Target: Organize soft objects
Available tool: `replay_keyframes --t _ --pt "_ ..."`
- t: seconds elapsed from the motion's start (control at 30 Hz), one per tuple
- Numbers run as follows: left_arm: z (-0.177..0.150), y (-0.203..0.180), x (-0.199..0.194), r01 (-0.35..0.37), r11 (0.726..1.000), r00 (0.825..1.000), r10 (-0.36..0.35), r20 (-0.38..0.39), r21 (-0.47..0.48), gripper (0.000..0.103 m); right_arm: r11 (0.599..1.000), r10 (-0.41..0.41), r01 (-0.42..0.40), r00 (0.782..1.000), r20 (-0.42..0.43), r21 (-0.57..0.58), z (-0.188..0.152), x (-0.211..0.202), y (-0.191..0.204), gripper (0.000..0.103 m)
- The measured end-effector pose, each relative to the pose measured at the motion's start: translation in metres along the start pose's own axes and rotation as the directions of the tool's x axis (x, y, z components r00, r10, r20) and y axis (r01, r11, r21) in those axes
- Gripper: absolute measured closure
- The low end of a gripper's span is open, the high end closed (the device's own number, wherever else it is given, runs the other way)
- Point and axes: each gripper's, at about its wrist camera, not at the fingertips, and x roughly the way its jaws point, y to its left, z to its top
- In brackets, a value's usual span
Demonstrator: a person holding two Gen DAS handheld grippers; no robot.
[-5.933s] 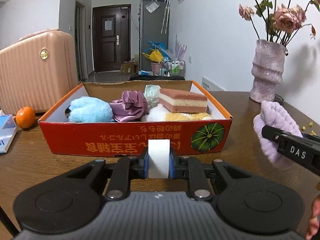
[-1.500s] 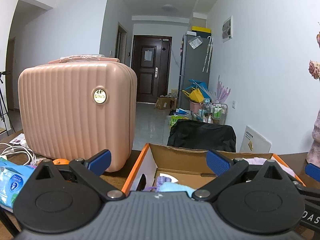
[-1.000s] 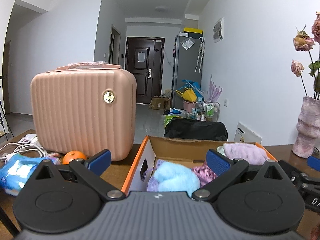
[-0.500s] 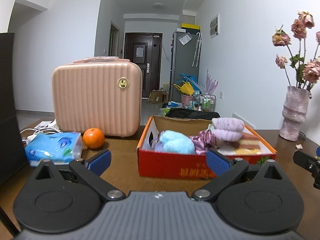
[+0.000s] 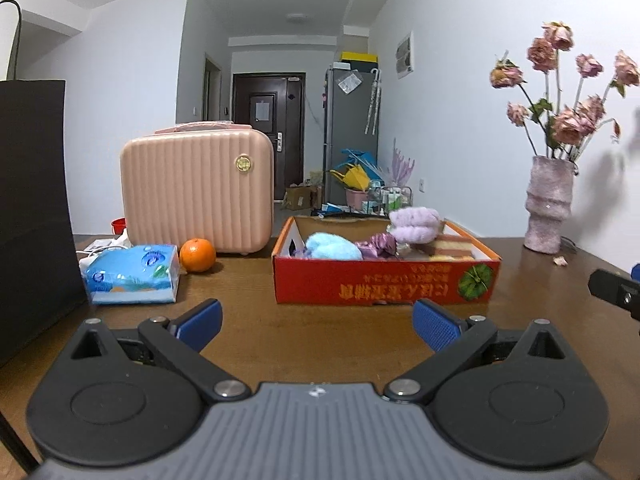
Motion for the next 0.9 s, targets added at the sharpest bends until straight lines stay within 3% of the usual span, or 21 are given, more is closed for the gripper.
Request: replay_keyframes --t 0.3,0.9 --pt "-0.021 -0.004 -0.034 0.024 1.000 0.999 -0.023 -0.036 0.017 0.000 1.000 0.009 -0.009 0.998 -0.055 -0.002 -0.006 -0.015 0.004 0.000" --pt "-0.031 -0.006 -0.030 0.021 0.999 0.994 -0.018 -0.106 0.027 0.000 1.000 -0.004 0.002 0.992 -0.128 -0.019 -0.006 -0.012 0.007 0.000"
